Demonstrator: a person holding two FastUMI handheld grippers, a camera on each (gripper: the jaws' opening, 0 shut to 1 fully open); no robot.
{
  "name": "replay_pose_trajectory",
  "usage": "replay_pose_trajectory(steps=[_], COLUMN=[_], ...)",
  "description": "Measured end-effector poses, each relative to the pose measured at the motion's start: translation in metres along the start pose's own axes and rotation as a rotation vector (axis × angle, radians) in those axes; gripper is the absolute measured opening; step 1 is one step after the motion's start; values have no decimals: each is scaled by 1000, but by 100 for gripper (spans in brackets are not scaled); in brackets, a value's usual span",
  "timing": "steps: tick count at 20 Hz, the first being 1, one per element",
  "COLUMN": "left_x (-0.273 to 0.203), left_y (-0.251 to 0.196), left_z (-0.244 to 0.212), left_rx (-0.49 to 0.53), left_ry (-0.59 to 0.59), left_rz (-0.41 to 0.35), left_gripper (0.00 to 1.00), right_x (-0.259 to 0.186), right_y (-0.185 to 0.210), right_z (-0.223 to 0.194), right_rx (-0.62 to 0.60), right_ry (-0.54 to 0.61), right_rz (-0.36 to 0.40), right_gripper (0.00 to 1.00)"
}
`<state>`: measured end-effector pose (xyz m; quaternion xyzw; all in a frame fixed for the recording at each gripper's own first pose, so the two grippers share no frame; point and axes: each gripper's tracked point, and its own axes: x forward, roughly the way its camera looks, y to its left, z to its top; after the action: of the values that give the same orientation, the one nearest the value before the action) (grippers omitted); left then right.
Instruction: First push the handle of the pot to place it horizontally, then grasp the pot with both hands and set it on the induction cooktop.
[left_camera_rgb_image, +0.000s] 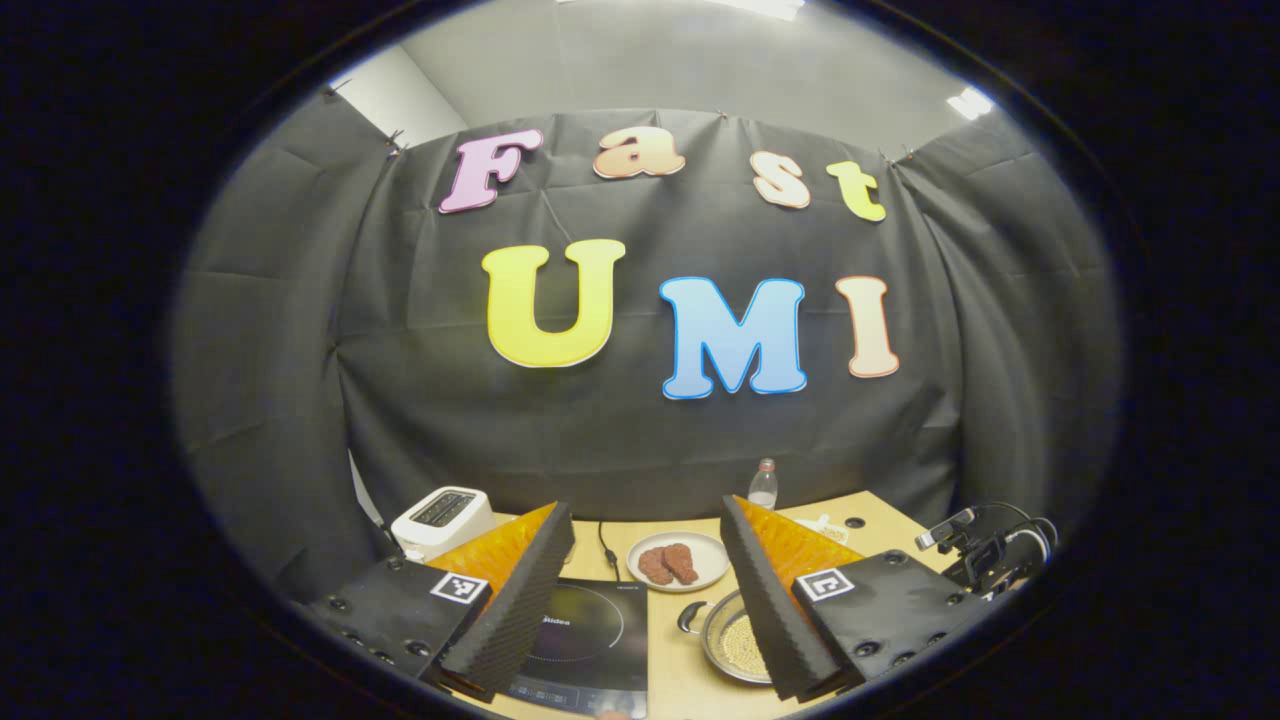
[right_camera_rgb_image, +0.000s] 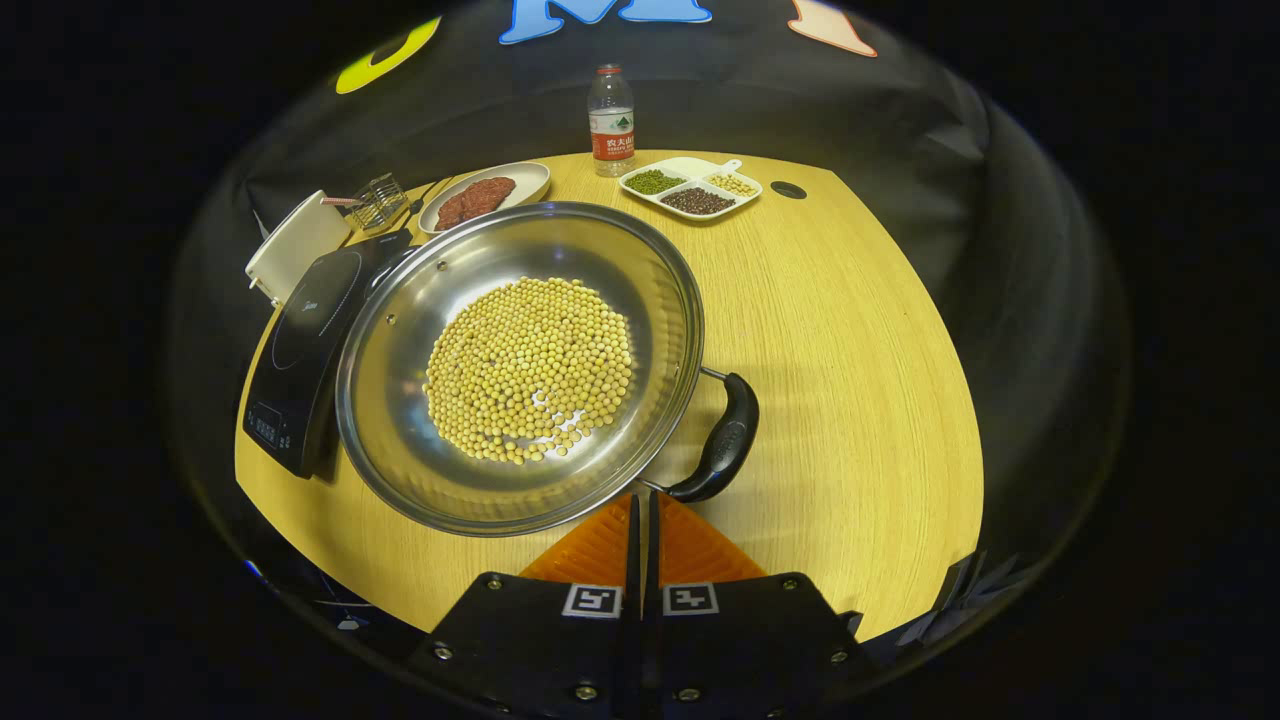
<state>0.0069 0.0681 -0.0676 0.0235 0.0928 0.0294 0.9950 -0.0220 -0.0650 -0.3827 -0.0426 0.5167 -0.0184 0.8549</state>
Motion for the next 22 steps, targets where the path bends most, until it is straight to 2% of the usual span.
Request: replay_pose_trajectory(steps=[10, 22], left_x=[4, 12], left_y=[-3, -7], left_z=[-1, -6], left_rx=[17, 16], left_ry=[1, 25], left_rz=[0, 27], left_gripper=[96, 98], right_x=[16, 36], right_y=[-25, -46], right_z=[21, 45], right_rx=[-80, -90], right_ry=[7, 10], right_rz=[-41, -56], right_gripper=[1, 1])
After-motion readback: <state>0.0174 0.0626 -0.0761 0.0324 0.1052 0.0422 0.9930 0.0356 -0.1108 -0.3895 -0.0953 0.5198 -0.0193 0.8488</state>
